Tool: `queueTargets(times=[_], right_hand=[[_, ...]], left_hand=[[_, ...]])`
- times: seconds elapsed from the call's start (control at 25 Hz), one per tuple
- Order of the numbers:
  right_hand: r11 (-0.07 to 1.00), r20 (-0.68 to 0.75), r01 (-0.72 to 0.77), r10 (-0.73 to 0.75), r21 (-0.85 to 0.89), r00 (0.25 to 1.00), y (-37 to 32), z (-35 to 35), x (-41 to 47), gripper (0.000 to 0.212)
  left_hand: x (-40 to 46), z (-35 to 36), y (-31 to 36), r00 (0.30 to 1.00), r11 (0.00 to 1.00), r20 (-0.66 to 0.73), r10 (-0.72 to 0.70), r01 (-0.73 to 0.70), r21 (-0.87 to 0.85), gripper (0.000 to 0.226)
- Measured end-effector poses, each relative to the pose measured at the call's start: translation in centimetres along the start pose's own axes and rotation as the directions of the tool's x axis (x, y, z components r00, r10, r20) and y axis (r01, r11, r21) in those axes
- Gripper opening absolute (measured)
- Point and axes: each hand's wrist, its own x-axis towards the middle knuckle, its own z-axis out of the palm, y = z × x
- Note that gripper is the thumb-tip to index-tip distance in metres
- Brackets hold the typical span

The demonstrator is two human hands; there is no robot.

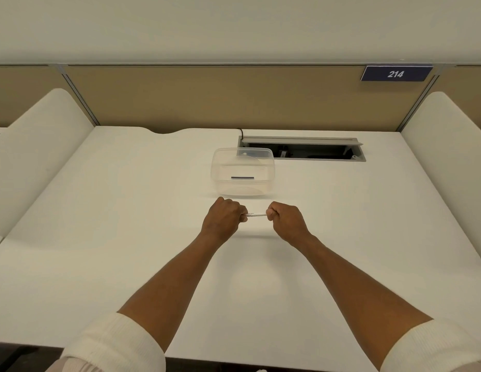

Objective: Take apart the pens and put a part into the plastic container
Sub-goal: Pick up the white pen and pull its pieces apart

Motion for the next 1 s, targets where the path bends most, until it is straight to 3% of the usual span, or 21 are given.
queueTargets(times=[0.12, 0.2, 0.32, 0.4, 0.48, 0.56, 0.72, 0.88, 1.0], right_hand=[[0.997, 0.063, -0.073, 0.070, 0.034, 0.996, -0.5, -0.2, 0.0, 0.033], [0.970, 0.150, -0.206, 0.187, 0.126, 0.971, -1.0, -0.5, -0.1, 0.036], [0.850, 0.242, -0.392, 0.322, 0.351, 0.915, -1.5, -0.3, -0.2, 0.033], [0.806, 0.272, -0.435, 0.349, 0.401, 0.897, -1.5, -0.3, -0.3, 0.031], [0.881, 0.226, -0.353, 0.291, 0.314, 0.930, -1.3, -0.2, -0.4, 0.038], [0.981, 0.136, -0.144, 0.127, 0.129, 0.983, -0.6, -0.2, -0.4, 0.044], [0.993, 0.115, 0.076, -0.066, -0.091, 0.991, 0.4, -0.3, -0.3, 0.034], [0.996, 0.133, 0.091, -0.091, 0.006, 0.987, 0.1, -0.9, -0.2, 0.040], [0.987, 0.172, -0.068, 0.042, 0.145, 0.984, -0.5, -1.0, -0.4, 0.046]], left_hand=[[0.1, -0.1, 0.1, 1.000, 1.000, 0.010, 0.009, -0.009, 0.003, 0.015], [0.1, -0.1, -0.1, 1.000, 0.999, 0.004, 0.031, -0.031, 0.008, 0.014], [-0.2, 0.0, -0.1, 0.999, 0.999, -0.015, 0.047, -0.047, 0.012, 0.014], [-0.4, 0.1, 0.0, 0.998, 0.998, -0.018, 0.060, -0.059, 0.019, 0.013], [-0.5, 0.2, -0.1, 0.998, 0.997, -0.015, 0.067, -0.067, 0.030, 0.014], [-0.6, 0.1, -0.4, 0.998, 0.998, -0.023, 0.058, -0.058, 0.032, 0.015], [-0.6, -0.4, -0.6, 0.998, 0.999, -0.025, 0.049, -0.049, 0.015, 0.016], [-0.4, -0.5, -0.5, 0.999, 0.999, -0.020, 0.043, -0.043, -0.002, 0.013], [-0.3, -0.6, -0.3, 0.999, 0.999, -0.030, 0.042, -0.042, -0.002, 0.011]])
